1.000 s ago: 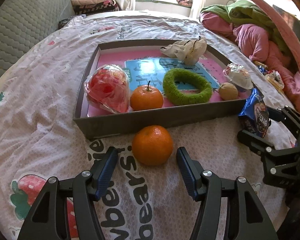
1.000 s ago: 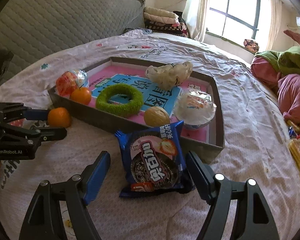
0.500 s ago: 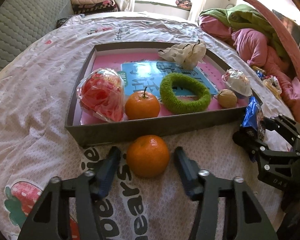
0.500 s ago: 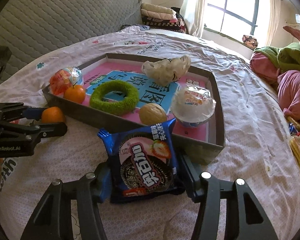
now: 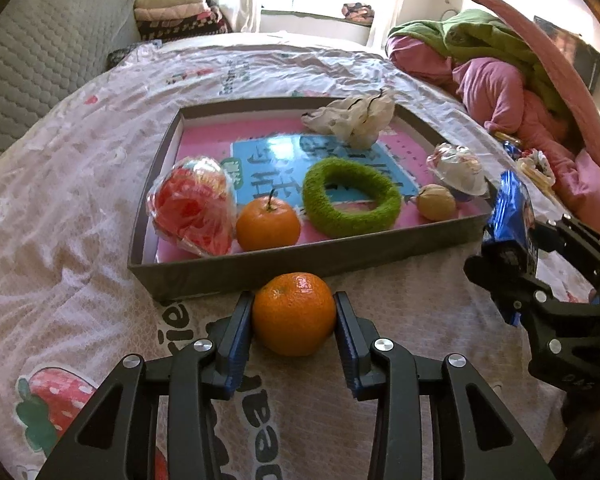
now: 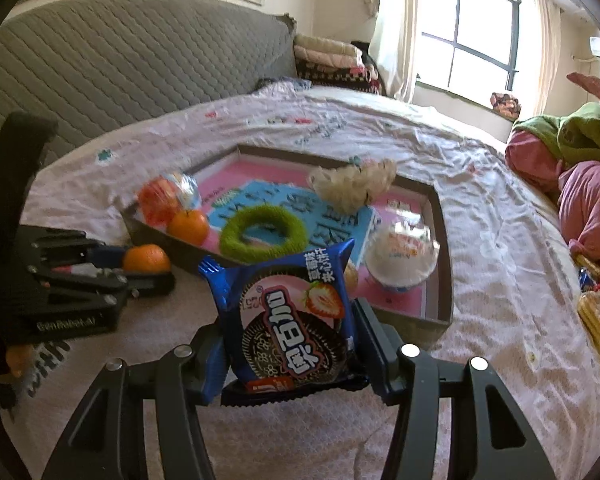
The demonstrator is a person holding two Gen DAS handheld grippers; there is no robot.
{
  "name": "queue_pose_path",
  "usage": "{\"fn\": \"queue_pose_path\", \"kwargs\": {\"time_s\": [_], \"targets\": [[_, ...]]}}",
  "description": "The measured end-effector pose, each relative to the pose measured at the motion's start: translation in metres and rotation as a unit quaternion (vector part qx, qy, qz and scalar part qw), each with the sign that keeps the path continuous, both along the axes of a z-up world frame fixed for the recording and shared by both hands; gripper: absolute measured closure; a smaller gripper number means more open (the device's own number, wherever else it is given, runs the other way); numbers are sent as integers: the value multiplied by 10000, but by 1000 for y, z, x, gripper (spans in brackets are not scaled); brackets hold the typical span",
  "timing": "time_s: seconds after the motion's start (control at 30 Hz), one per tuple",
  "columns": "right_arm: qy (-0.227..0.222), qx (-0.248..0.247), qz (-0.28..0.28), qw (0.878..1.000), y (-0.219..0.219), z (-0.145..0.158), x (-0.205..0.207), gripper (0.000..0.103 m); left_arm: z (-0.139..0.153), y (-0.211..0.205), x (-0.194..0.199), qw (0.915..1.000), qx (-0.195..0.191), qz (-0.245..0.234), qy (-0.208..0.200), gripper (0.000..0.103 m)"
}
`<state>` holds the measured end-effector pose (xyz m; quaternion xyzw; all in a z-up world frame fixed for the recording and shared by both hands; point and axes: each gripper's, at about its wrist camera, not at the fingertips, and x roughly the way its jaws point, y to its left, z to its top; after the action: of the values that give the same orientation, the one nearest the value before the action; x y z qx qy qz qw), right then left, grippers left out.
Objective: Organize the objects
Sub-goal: 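Close the left gripper on the orange while the right gripper grasps the cookie snack bag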
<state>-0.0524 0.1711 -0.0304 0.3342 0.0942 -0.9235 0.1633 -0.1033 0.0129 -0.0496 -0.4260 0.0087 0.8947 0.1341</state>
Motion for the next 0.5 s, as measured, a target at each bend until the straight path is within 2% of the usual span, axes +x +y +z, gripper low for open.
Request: {"fn": "queue_pose_path", "kwargs": {"time_s": [0.5], "targets": [[631, -142, -21, 9979, 2, 43, 0, 47, 44, 4, 5, 9979, -22, -86, 643, 64]]}}
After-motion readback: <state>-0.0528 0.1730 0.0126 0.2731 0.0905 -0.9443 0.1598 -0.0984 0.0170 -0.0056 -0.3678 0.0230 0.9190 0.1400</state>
